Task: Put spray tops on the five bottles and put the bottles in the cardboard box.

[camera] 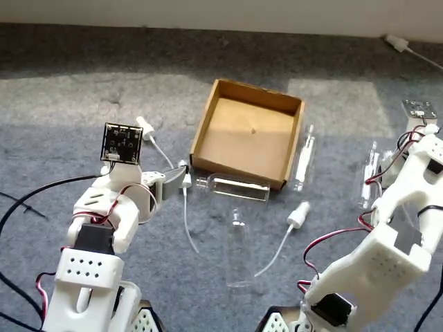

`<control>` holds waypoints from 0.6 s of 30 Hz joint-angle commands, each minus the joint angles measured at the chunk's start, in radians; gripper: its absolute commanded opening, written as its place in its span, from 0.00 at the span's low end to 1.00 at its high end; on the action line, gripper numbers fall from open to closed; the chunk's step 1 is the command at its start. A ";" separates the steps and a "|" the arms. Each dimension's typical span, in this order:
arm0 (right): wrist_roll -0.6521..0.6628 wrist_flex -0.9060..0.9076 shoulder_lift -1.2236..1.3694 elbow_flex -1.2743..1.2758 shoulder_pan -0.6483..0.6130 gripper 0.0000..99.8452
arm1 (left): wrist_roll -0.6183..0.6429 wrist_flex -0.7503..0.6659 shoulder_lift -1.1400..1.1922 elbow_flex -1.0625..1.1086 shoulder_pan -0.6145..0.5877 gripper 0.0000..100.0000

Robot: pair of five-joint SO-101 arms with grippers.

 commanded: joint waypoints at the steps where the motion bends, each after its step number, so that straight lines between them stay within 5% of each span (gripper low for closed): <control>1: -0.031 0.028 0.071 -0.154 0.002 0.25 | 0.005 -0.018 -0.016 -0.008 -0.008 0.33; 13: -0.028 0.193 0.417 -0.624 0.018 0.25 | 0.005 -0.018 -0.016 -0.008 -0.008 0.33; 18: 0.072 0.369 0.481 -0.671 0.039 0.25 | 0.005 -0.018 -0.016 -0.008 -0.008 0.33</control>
